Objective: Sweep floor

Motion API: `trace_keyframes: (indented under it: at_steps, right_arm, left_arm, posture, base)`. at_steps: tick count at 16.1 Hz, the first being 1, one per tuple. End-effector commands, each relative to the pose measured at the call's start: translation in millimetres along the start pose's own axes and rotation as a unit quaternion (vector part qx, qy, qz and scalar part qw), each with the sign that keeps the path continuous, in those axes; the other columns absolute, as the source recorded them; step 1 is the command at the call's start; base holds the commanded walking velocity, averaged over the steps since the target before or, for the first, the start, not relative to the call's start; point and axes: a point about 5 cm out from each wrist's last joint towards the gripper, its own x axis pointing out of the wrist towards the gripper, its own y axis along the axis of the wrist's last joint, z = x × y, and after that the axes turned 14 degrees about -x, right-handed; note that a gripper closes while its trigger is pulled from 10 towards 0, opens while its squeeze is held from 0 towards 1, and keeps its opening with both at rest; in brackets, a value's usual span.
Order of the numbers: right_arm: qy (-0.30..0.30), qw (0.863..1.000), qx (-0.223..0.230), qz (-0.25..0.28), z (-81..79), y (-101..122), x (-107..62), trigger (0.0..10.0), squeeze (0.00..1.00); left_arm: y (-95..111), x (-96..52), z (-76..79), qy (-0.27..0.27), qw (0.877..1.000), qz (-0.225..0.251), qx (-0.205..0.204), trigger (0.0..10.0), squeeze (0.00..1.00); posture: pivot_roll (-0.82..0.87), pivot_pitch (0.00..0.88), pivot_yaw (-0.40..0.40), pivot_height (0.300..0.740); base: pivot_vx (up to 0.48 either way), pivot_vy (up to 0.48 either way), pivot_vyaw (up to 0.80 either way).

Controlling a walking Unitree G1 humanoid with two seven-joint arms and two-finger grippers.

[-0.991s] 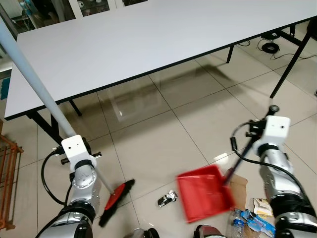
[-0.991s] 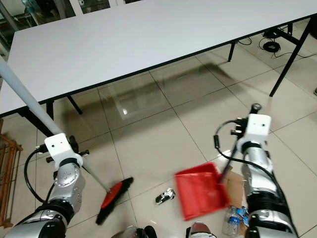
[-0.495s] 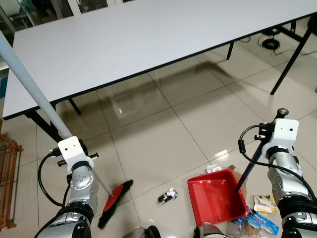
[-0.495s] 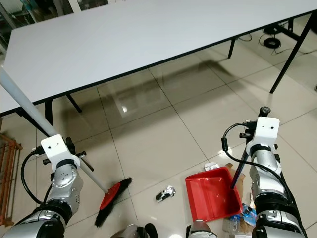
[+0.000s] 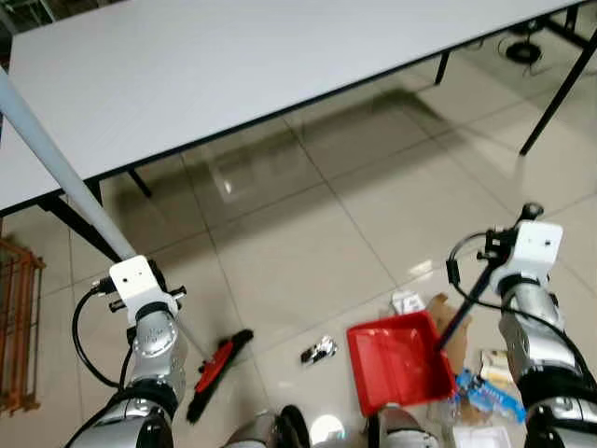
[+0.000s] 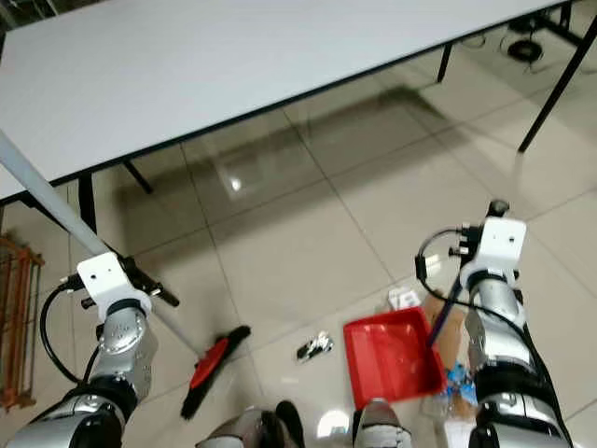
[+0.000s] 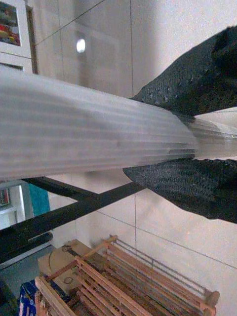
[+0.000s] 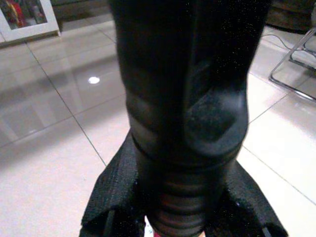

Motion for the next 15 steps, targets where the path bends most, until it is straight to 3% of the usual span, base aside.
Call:
trace_keyframes:
  at_steps: [1,8,10,13,15]
  right_arm:
    - [-0.009,1.000,0.016,0.021,-0.1,10.5,4.5,10.0,0.00]
    - [-0.005,0.998,0.049,0.042,-12.7,26.6,11.4,10.0,0.00]
    - [-0.007,0.997,0.054,0.046,-14.2,27.5,11.1,10.0,0.00]
    - [-0.001,0.997,0.064,0.037,-18.8,24.2,11.6,10.0,0.00]
    - [0.014,0.997,0.067,0.032,-31.4,23.8,11.3,10.0,0.00]
  left_arm:
    - [5.4,4.2,-6.5,0.010,1.000,0.006,0.004,10.0,0.00]
    - [21.0,14.6,11.8,0.007,1.000,0.023,-0.008,10.0,0.00]
    - [20.0,15.2,13.4,0.006,0.998,0.024,0.062,10.0,0.00]
    - [14.8,14.0,19.8,-0.020,0.999,-0.005,0.027,10.0,0.00]
    - [13.7,12.9,23.6,-0.032,0.999,-0.005,0.035,10.0,0.00]
  posture:
    - [-0.24,0.249,0.172,0.740]
    - [-0.22,0.258,0.185,0.740]
    - [-0.22,0.265,0.191,0.740]
    - [-0.22,0.272,0.191,0.740]
    - [-0.22,0.275,0.185,0.740]
  base:
    - [0.000,0.000,0.00]
    - [0.000,0.000,0.00]
    - [0.000,0.000,0.00]
    - [0.000,0.000,0.00]
    - [0.000,0.000,0.00]
